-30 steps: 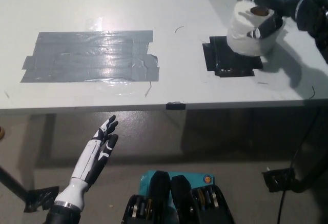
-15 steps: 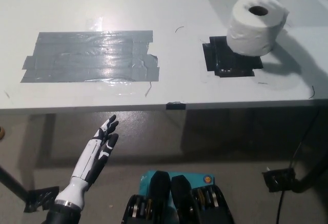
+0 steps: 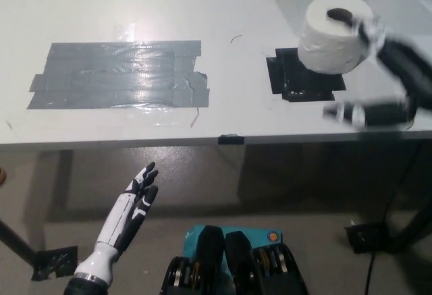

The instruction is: A person hands over a roll of toilet paper to the robot , and the robot inserts its right thumb into the hole in the centre to grab the roll, and then places it on the balck area on the desk.

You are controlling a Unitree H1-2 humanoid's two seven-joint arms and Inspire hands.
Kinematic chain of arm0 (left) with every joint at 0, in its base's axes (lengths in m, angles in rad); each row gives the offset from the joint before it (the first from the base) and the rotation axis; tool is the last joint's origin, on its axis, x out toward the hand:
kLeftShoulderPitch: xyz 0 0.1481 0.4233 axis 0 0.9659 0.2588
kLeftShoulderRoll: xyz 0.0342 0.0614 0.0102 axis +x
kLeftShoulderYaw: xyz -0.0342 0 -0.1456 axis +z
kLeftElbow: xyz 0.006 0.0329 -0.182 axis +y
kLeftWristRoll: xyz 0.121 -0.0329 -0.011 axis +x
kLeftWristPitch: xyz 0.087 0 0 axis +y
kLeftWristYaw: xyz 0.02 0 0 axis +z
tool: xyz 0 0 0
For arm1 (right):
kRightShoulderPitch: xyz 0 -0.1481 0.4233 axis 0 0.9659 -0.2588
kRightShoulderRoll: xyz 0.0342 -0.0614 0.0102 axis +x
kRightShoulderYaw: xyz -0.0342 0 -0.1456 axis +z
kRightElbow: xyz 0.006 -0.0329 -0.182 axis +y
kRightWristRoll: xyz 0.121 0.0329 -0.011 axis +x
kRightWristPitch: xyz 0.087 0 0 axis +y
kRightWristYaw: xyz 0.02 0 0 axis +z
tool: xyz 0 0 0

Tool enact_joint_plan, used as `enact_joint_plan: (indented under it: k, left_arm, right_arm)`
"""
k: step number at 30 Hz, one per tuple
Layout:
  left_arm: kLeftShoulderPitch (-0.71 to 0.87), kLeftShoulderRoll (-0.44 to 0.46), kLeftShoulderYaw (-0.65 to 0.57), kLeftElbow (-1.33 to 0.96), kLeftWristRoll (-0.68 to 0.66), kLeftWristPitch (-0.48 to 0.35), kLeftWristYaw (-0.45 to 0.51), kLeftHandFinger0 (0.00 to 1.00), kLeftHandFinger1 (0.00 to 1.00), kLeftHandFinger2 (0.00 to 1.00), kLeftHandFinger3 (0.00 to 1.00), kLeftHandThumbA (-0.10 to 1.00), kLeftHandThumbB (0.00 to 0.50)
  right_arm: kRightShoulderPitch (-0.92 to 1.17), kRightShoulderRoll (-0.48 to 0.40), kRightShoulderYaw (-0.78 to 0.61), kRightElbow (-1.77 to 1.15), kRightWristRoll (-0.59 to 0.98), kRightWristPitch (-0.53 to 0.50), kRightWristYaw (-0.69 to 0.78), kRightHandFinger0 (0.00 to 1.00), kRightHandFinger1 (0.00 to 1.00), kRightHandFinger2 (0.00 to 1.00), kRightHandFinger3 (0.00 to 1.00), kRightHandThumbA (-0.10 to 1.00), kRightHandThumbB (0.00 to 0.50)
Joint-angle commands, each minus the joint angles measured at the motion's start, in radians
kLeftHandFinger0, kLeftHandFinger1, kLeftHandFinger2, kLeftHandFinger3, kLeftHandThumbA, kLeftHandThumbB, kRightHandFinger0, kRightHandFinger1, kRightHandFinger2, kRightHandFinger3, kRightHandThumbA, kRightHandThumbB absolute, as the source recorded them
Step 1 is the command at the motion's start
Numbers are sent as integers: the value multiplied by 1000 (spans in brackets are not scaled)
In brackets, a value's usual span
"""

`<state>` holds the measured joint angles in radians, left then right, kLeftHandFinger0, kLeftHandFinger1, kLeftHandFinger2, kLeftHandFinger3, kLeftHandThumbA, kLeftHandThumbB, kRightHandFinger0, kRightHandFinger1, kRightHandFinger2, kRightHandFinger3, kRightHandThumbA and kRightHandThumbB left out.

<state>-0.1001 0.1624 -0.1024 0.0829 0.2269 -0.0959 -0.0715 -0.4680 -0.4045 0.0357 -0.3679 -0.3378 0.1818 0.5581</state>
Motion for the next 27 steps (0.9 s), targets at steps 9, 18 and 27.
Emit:
enact_joint_plan:
  k: [9,18,27]
  left_arm:
    - [78,-12,-14,-6,-16,-68,4,1000,1000,1000,1000,1000,164]
    - [82,-4,-27,6,-6,-68,-4,1000,1000,1000,1000,1000,190]
    - [77,-3,-24,5,-1,-73,3,1000,1000,1000,1000,1000,193]
  right_arm:
    - [559,274,-136,-20,278,-242,-201,1000,1000,1000,1000,920,292]
    - [582,327,-125,298,225,-391,-278,1000,1000,1000,1000,934,316]
    - [578,309,-100,371,218,-448,-297,1000,1000,1000,1000,917,315]
